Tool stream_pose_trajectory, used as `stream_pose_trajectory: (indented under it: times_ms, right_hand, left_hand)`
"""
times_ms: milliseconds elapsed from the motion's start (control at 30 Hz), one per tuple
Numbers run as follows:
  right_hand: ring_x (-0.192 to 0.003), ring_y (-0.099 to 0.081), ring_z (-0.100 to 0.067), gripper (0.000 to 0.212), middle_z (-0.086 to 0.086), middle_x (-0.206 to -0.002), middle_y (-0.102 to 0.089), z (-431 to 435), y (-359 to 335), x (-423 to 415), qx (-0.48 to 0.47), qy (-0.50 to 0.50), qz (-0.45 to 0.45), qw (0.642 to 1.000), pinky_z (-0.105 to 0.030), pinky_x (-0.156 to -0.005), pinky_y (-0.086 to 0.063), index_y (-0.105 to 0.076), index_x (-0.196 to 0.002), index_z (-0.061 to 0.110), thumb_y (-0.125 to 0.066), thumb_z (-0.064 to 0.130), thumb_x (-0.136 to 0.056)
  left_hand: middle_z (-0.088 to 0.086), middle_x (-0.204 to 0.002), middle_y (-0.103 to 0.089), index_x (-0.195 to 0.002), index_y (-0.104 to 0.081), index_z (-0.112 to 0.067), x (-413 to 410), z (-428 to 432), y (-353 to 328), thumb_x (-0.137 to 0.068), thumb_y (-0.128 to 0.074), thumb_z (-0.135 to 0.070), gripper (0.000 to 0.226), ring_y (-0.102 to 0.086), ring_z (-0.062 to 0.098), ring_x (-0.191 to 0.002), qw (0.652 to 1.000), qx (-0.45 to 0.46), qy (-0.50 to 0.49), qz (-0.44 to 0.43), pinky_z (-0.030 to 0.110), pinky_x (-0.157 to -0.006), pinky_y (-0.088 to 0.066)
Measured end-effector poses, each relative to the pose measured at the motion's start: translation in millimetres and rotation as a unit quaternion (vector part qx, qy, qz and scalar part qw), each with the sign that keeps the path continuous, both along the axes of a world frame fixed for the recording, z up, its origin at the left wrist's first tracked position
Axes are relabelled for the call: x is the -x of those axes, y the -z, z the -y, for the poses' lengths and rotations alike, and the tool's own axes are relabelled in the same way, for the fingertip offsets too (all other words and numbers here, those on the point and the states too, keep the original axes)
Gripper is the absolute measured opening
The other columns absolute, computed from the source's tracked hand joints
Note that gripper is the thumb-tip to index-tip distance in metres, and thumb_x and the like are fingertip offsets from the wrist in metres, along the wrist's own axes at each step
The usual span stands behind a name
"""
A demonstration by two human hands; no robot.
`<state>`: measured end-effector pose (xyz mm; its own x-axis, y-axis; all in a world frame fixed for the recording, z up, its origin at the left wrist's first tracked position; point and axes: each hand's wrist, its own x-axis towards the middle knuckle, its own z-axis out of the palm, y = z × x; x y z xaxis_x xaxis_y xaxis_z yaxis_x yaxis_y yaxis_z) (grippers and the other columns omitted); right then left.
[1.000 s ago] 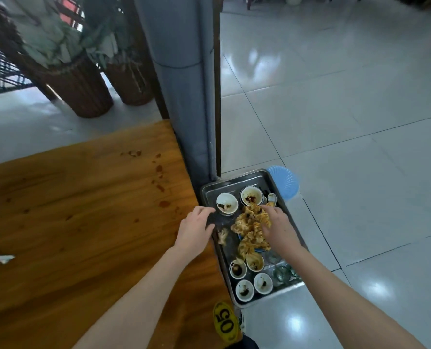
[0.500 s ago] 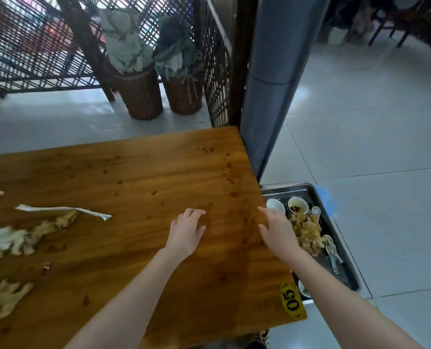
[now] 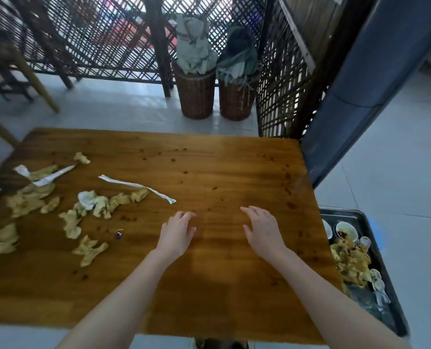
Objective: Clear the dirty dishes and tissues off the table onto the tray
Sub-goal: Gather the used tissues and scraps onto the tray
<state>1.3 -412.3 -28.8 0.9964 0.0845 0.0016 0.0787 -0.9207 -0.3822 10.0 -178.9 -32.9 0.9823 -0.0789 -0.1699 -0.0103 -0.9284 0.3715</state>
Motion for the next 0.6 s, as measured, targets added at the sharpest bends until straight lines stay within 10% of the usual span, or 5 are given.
stream_pose_trajectory:
  times_ms: [600]
  right_hand:
    - [-0.131,-0.040,-0.018,0.049,0.003,-0.141,-0.046,-137,26,-28,0.015,-0.191,-0.048,0.980,-0.036,-0.110,-0.033,-0.043,-0.140,0.025,-0.056,0.018,-0.093]
  left_hand:
    - [-0.003,-0.136,-0.047,-0.131,-0.051,-0.026,69,-154,30,-0.095,-0.055,-0.031,0.037,-0.044,0.019,-0.127,0.979,-0.001,-0.204,-0.011,0.042,-0.102,-0.037]
